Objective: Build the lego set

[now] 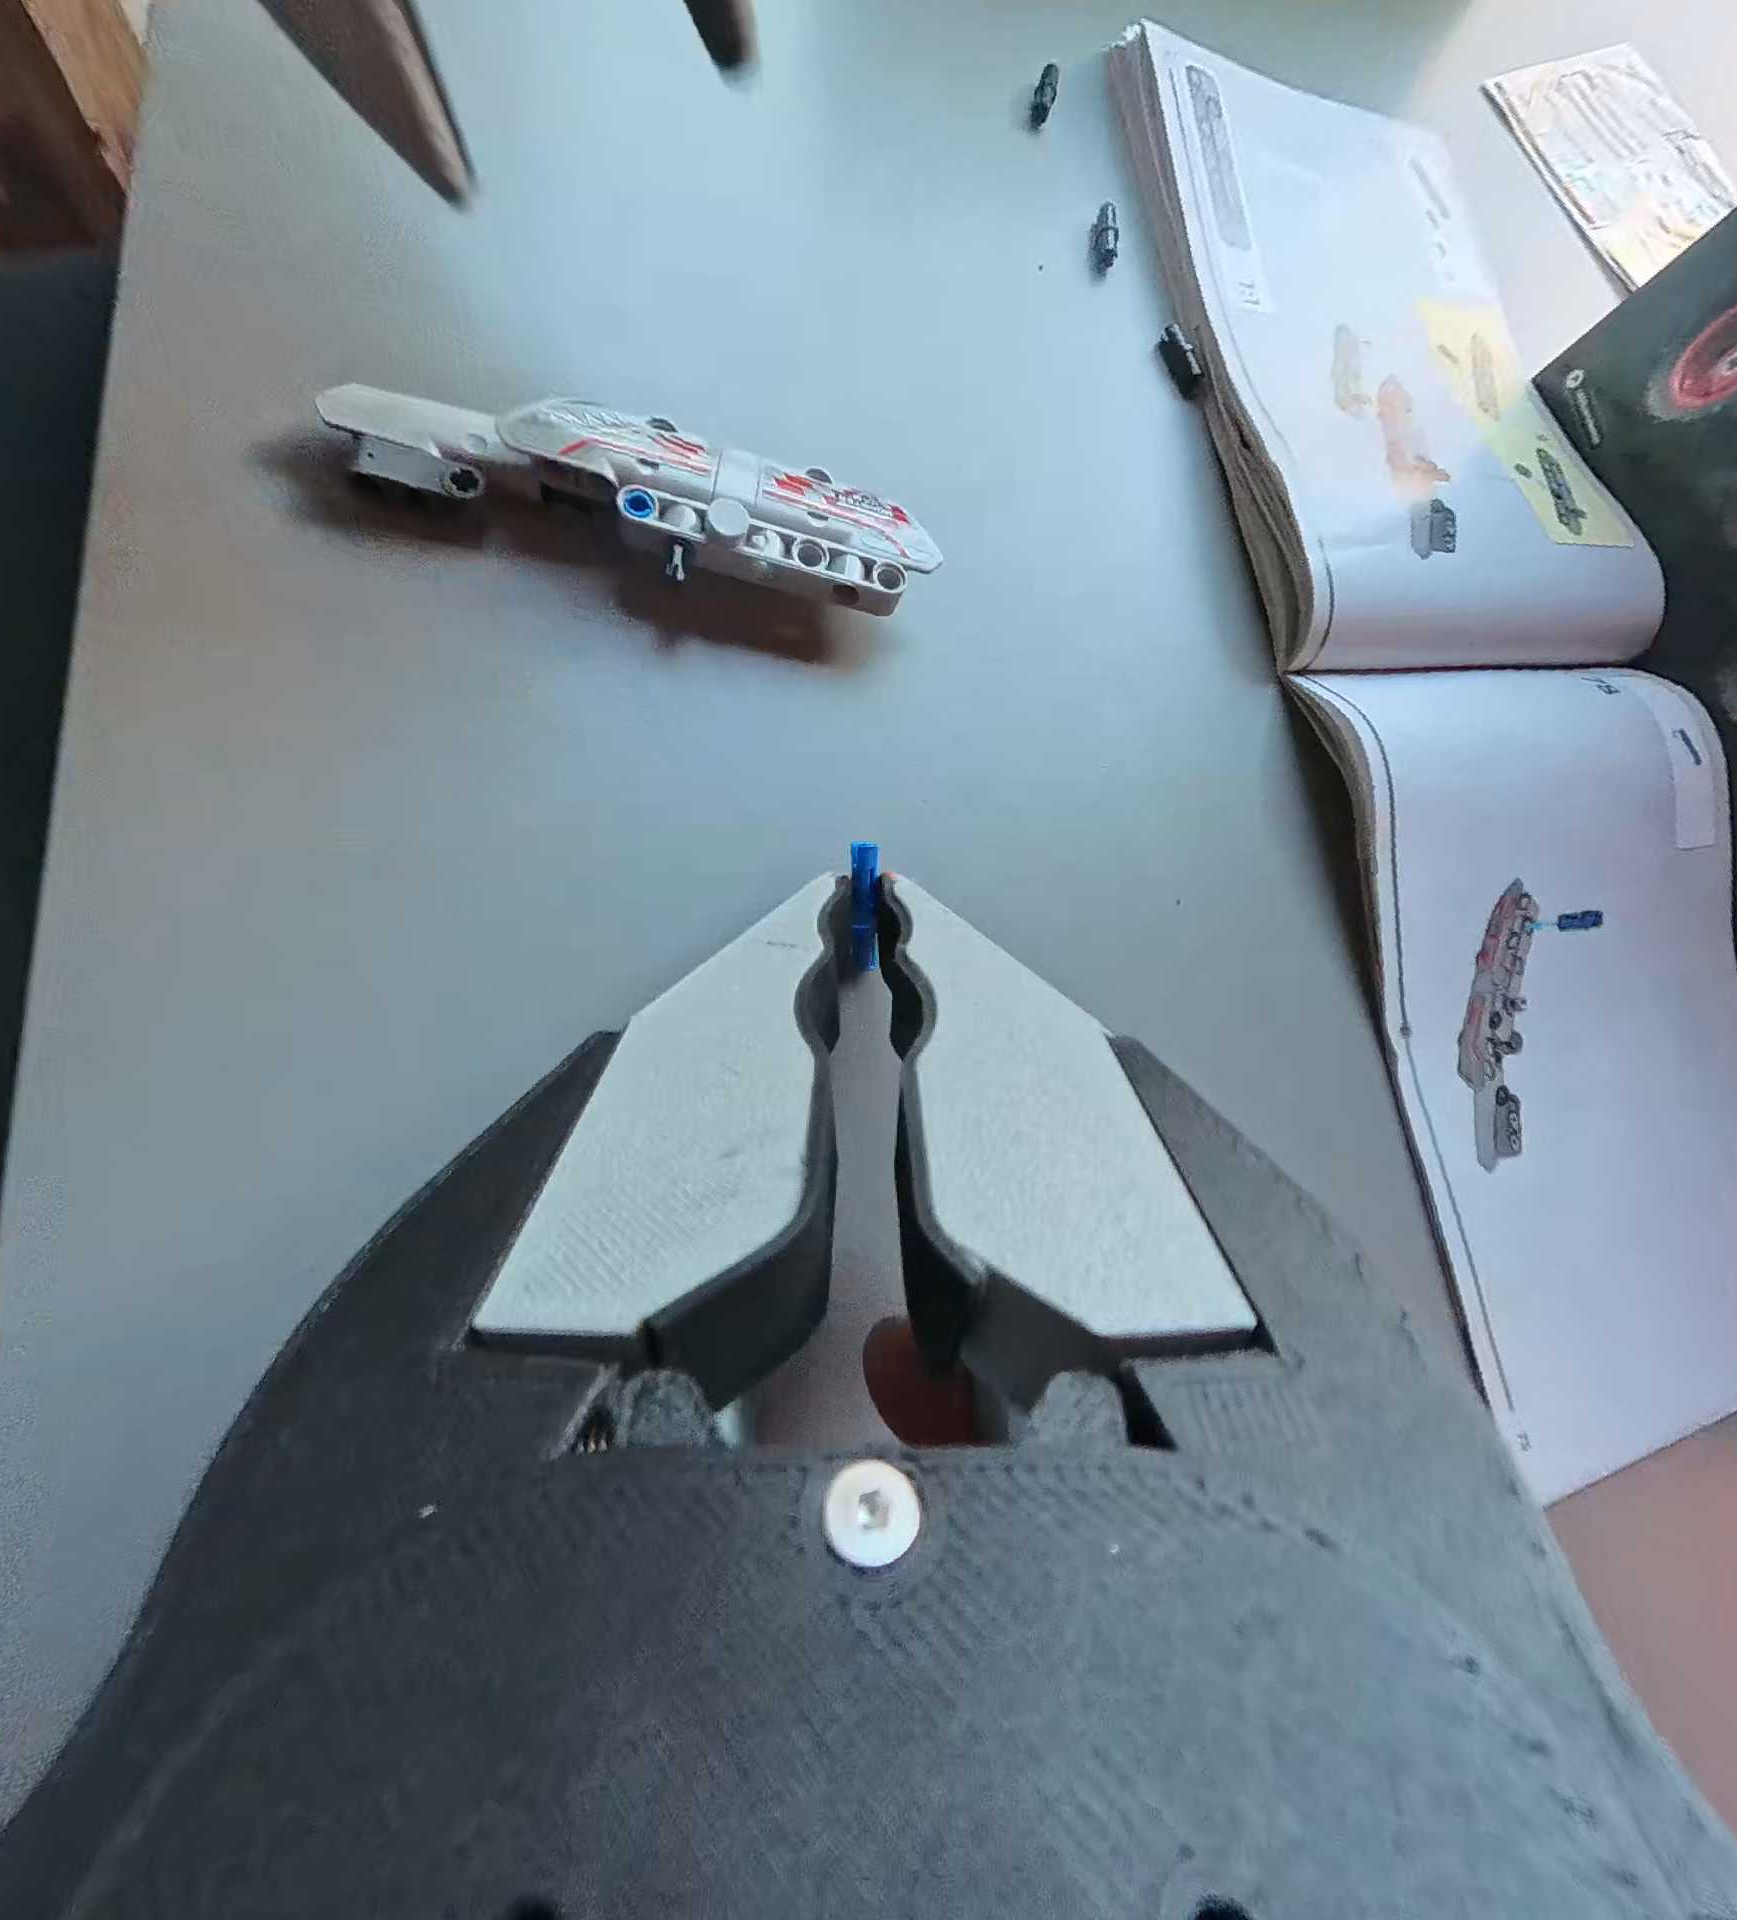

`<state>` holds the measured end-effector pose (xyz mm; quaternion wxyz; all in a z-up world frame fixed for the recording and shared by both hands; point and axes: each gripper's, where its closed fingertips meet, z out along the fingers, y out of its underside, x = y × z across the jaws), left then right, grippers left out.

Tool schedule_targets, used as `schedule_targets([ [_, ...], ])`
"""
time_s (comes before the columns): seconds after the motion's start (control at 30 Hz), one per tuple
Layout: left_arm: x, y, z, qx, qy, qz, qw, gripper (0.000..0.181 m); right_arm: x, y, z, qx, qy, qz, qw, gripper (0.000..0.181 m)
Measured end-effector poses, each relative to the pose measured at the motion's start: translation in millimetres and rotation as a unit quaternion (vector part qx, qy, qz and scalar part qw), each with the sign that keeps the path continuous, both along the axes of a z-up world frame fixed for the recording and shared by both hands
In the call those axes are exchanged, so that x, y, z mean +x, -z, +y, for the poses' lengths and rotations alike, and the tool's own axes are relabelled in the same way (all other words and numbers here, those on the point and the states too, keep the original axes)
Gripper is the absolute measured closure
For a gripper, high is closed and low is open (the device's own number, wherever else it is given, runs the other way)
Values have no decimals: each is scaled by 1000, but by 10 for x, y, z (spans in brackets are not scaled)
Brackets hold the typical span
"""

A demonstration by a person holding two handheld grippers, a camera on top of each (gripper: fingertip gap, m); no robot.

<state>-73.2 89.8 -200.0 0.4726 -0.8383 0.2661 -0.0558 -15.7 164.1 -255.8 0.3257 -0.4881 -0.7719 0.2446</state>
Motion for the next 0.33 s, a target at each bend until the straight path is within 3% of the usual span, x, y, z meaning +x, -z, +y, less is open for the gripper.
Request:
schedule_targets([
  [0.03,22,79,75,-31,19,-22,999,144,-6,16,9,1,-2,0,1000,177],
  [0.1,75,229,168,-79,51,-48,994,143,1,34,25,2,-6,-1,1000,174],
  [0.2,-15,347,277,-103,61,-22,993,139,36,12,65,11,-13,5,1000,168],
  [0.33,-64,253,244,-100,131,0,986,143,126,-98,76,-23,-18,19,999,164],
])
